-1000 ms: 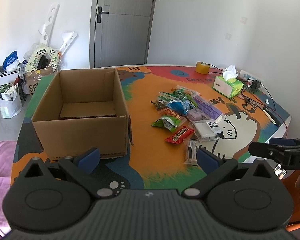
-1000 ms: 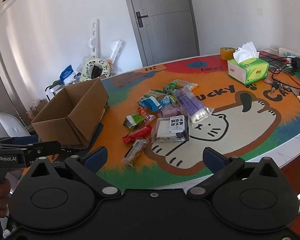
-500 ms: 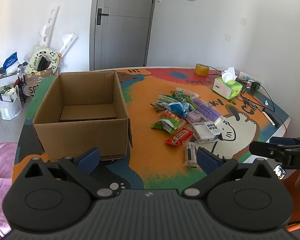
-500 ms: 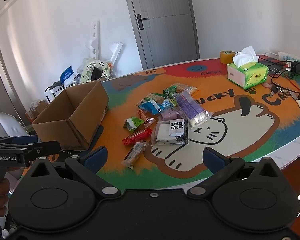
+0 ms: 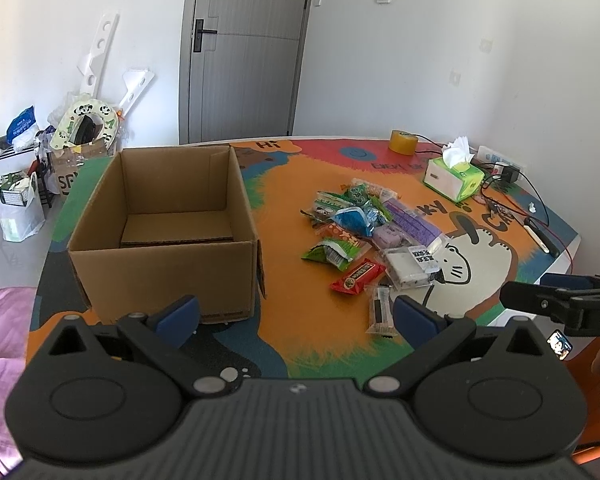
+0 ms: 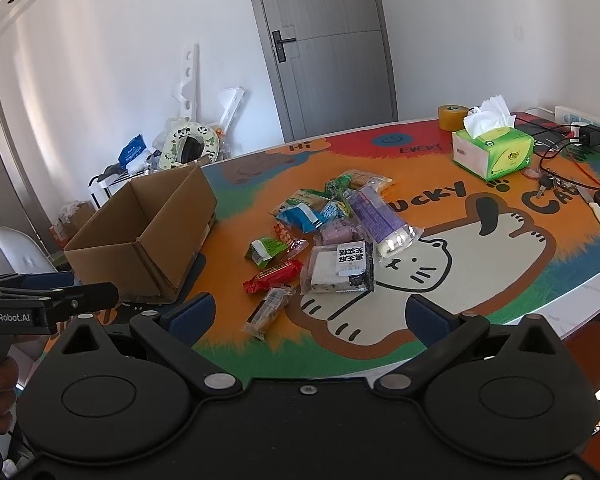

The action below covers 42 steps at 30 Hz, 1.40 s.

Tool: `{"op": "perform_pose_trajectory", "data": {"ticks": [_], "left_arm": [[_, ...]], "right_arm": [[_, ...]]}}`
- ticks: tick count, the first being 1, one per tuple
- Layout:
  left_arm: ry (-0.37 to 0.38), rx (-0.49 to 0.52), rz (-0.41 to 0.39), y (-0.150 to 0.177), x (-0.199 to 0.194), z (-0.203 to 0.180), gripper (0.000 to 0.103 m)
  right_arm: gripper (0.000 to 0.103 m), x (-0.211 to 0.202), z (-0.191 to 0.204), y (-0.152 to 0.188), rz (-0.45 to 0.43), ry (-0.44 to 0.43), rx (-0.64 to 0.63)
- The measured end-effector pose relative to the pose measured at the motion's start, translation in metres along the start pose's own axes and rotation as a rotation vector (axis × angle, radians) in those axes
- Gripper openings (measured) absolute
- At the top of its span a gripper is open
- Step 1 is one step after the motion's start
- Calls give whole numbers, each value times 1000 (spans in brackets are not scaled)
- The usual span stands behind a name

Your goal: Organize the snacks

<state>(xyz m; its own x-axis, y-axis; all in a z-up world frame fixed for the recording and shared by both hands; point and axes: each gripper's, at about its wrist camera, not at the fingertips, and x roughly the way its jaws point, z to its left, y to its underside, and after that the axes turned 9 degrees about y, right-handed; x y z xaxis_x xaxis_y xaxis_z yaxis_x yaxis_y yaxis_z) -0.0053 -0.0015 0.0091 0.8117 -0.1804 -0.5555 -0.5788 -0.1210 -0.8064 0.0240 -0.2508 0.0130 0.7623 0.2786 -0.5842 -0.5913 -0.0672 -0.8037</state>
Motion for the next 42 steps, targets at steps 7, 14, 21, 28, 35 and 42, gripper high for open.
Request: {"op": "perform_pose_trajectory", "data": {"ticks": [7, 14, 21, 28, 35, 42], "left_arm": [[1, 1, -1, -1, -1, 0, 102], [2, -3, -9, -1, 0, -1, 102], [8, -3, -39, -5, 7, -7, 102], [40, 10, -48, -5, 29, -19, 102], [73, 11, -21, 2, 59, -31, 95], [94, 0, 24, 6, 89, -38, 82]], "right_arm": [[103, -1, 0, 0, -4, 3, -3], [103, 1, -1, -1, -13, 8, -9], [103, 10, -6, 2, -28, 22, -16], [103, 27, -22, 7, -8, -9, 22], [102, 42, -36, 13, -1, 4, 48], [98, 58, -50, 17, 15, 21, 77]]}}
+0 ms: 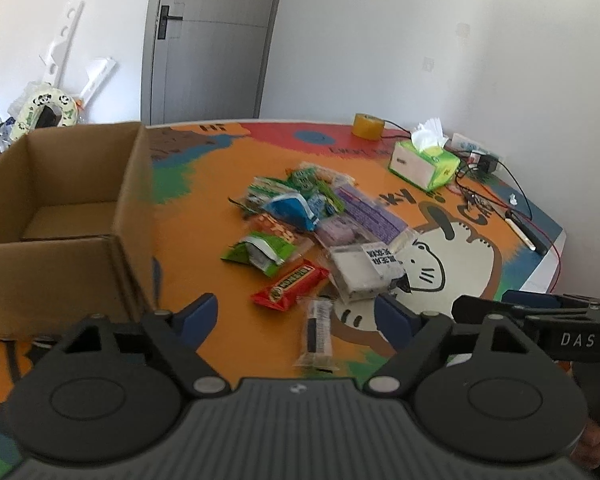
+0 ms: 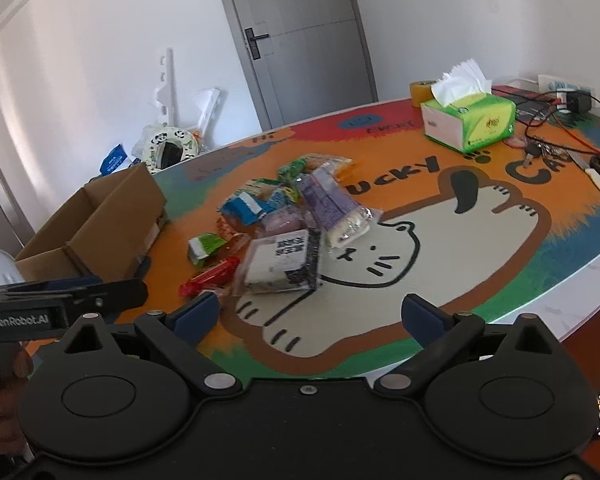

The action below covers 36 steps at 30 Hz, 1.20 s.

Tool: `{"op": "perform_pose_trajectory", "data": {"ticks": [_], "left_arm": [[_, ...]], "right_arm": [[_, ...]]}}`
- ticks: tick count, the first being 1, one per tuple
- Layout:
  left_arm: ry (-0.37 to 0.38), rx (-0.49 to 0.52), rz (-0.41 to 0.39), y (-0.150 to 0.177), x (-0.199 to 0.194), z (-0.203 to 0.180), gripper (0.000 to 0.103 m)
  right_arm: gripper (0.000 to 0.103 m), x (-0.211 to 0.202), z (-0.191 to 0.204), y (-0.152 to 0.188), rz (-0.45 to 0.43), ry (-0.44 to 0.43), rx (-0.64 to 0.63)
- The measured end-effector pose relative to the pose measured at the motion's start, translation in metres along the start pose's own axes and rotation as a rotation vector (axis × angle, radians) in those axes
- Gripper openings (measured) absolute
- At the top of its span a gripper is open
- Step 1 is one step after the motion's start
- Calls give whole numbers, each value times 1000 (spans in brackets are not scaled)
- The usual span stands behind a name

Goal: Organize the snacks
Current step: 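Grasp the clear-wrapped bar with the left gripper while the right gripper grasps the white rice-cake pack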

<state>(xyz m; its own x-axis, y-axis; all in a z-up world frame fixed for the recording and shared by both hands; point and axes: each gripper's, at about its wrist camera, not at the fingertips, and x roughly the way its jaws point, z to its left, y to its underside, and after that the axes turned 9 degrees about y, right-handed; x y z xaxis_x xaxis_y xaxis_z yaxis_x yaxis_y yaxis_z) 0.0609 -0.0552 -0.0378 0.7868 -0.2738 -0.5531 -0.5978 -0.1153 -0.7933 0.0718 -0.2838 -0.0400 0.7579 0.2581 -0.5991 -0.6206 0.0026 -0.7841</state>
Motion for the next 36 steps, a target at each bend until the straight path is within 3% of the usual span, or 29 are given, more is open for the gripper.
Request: {"op": "perform_pose_trajectory", "data": {"ticks": [17, 20, 21, 36], "left_arm": [[-23, 4, 104, 18, 55, -3, 55], [-38, 30, 87, 20, 54, -3, 31], [-27, 23, 90, 19, 54, -1, 18], [-24, -28, 9, 5, 31, 17, 17]], "right_arm": [[98, 22, -9, 4, 36, 4, 25], [98, 26, -6, 4, 42, -1, 19], [98, 28, -4, 5, 45, -3, 18], [98, 48, 14, -1, 54, -19, 9]]}}
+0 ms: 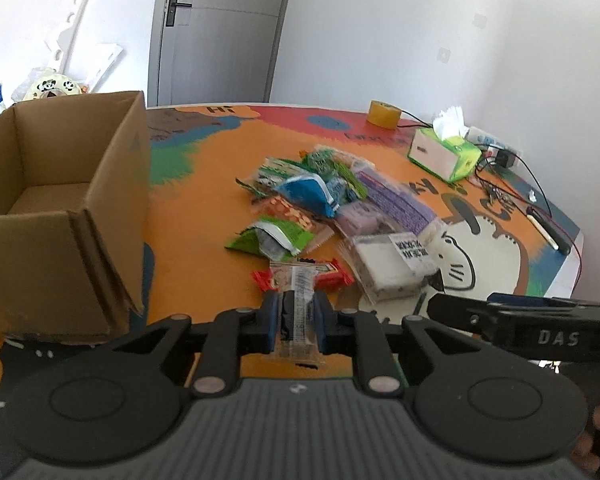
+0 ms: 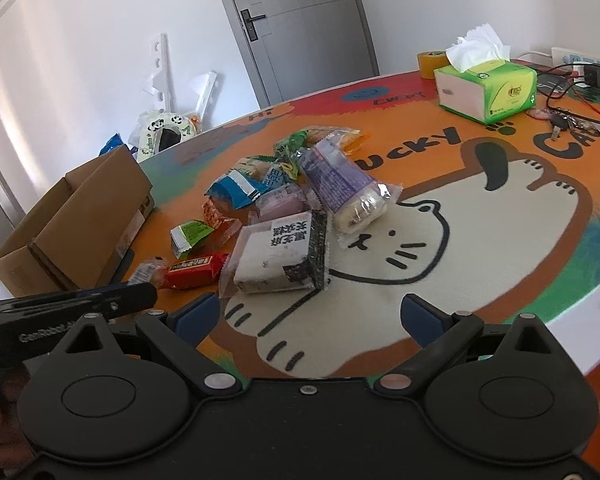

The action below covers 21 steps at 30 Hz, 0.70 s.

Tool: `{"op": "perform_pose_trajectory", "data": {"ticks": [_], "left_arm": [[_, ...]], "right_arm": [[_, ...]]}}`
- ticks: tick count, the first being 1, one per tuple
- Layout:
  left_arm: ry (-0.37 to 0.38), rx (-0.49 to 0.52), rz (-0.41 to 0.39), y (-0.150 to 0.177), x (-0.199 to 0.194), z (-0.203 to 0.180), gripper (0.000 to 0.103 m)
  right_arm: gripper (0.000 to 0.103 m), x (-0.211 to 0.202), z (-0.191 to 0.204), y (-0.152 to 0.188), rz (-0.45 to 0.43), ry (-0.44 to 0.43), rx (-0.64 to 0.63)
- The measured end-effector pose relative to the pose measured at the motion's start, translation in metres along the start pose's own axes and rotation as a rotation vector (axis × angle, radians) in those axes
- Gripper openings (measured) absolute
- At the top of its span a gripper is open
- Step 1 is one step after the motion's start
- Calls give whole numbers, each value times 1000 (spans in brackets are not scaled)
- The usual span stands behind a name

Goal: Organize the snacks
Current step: 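Grasp the clear-wrapped bar with the left gripper while the right gripper grasps the white rice-cake pack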

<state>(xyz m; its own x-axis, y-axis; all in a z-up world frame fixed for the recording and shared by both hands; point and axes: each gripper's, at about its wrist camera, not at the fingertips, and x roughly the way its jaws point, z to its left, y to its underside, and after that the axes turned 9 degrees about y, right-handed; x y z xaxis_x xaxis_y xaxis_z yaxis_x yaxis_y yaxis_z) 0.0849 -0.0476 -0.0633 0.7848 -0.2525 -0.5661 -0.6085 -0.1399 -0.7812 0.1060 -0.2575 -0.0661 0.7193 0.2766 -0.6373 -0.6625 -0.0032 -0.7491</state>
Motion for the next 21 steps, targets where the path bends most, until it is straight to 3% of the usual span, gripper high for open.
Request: {"op": "perform_pose_trajectory", "data": {"ticks": [10, 21], "left_arm": [[-23, -10, -26, -9, -5, 9, 18], [-28, -28, -42, -14, -5, 20, 18]], "right_arm": [[103, 21, 16, -6, 2, -3, -10], [99, 45, 38, -17, -24, 37, -58]]}}
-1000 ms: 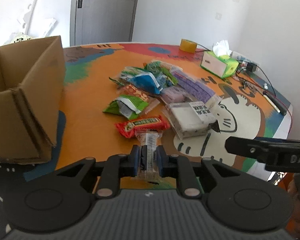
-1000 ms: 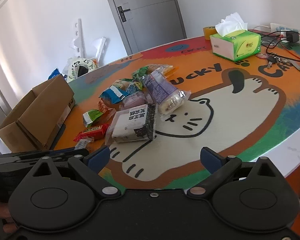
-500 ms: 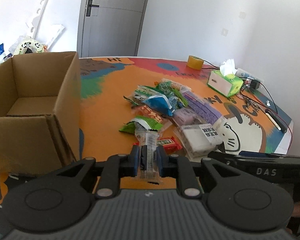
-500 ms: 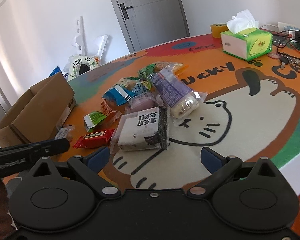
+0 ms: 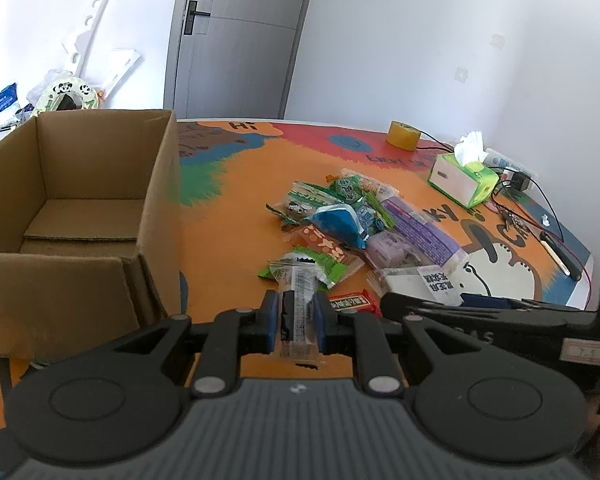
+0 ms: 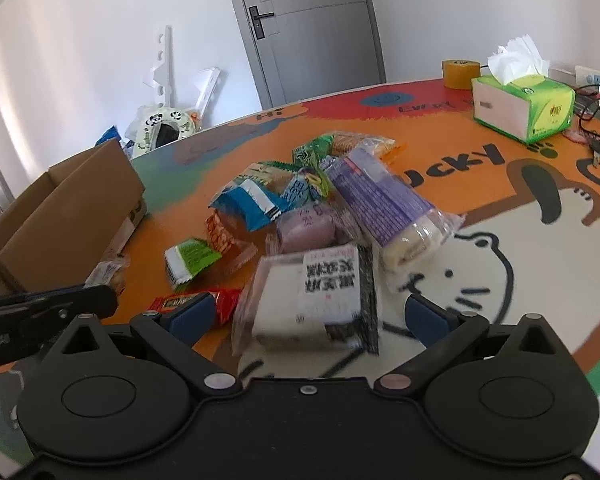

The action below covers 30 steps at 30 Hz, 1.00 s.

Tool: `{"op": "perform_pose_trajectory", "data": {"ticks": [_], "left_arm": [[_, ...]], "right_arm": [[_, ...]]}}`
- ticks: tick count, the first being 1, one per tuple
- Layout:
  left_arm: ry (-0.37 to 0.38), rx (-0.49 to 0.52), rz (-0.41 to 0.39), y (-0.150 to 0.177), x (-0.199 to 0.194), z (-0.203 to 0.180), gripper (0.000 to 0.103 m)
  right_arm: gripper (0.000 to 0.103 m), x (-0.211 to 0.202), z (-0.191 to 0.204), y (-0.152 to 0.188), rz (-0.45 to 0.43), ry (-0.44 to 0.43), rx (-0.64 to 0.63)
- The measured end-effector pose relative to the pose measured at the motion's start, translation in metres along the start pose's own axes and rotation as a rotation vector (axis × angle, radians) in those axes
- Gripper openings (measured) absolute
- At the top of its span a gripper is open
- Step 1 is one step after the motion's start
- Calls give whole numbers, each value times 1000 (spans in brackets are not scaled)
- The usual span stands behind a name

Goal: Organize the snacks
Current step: 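Grasp the clear-wrapped bar with the left gripper while the right gripper grasps the white rice-cake pack, then carry both snacks over the cardboard box and open both grippers to drop them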

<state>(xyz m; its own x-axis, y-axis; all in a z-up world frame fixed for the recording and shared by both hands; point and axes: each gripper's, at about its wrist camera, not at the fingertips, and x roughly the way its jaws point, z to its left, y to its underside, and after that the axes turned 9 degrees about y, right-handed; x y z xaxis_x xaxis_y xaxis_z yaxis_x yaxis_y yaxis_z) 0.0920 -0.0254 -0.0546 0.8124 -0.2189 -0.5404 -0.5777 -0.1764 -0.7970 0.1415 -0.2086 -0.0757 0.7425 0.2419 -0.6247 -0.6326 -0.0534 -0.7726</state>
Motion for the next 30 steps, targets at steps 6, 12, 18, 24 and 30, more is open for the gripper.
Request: {"op": "perform_pose_trajectory", "data": {"ticks": [6, 12, 18, 24, 30], "left_arm": [[-3, 4, -4, -2, 0, -1, 18], [0, 11, -31, -7, -10, -5, 18], [2, 24, -83, -18, -28, -11, 18], [-6, 28, -138, -30, -45, -9, 18], [-31, 14, -176, -39, -58, 2, 18]], "right_arm": [[66, -3, 8, 2, -19, 21, -71], [54, -17, -5, -1, -12, -27, -24], [53, -36, -6, -6, -64, -55, 3], [53, -50, 6, -21, -125, -86, -4], [52, -57, 22, -32, -161, -124, -14]]}}
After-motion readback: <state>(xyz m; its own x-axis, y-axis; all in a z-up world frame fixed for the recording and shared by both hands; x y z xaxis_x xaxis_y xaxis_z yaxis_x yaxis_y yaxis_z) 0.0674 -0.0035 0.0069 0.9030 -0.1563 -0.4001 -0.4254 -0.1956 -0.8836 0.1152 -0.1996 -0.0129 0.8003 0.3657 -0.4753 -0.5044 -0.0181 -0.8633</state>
